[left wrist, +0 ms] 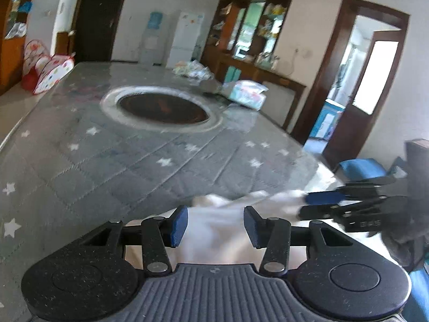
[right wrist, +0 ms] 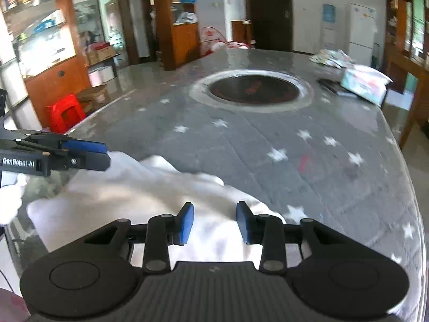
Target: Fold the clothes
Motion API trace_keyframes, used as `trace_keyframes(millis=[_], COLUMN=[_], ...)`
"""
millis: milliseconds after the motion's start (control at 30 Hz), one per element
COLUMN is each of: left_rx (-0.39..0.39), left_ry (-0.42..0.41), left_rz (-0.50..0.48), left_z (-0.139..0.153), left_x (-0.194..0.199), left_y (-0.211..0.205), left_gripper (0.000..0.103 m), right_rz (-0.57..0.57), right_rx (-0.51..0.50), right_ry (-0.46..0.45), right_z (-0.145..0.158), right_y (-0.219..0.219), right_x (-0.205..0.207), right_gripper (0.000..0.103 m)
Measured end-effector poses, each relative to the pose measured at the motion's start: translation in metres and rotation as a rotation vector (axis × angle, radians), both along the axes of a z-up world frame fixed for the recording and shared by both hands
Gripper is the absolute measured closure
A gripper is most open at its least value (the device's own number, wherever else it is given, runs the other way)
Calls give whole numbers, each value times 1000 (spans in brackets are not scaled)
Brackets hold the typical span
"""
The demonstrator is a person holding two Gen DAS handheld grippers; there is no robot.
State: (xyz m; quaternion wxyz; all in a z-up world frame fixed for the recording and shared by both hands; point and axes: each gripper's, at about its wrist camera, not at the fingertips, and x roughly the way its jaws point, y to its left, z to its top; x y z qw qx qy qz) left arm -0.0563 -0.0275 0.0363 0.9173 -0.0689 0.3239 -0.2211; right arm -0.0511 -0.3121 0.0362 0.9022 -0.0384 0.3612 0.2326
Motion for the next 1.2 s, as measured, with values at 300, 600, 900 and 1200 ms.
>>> trace_keyframes(millis=[300, 600, 900, 1200], left_rx=[-6, 23, 25, 44], left_ry=[33, 14, -46, -6], left_rz=[33, 35, -62, -63], left_z=[-14, -10, 12, -6], left_x=[4, 1, -49, -81], left_y=[9, 7, -2, 3], left_gripper=[54, 52, 51, 51], right_rz=[-1, -5, 160, 141], right_rx=[47, 15, -18, -28], right_ry=[-43, -40, -56, 13], right_z=[5, 2, 20, -10], right_y=[-14, -20, -8, -12], right_x=[-13, -22, -66, -90], right_gripper=[67, 67, 67, 67])
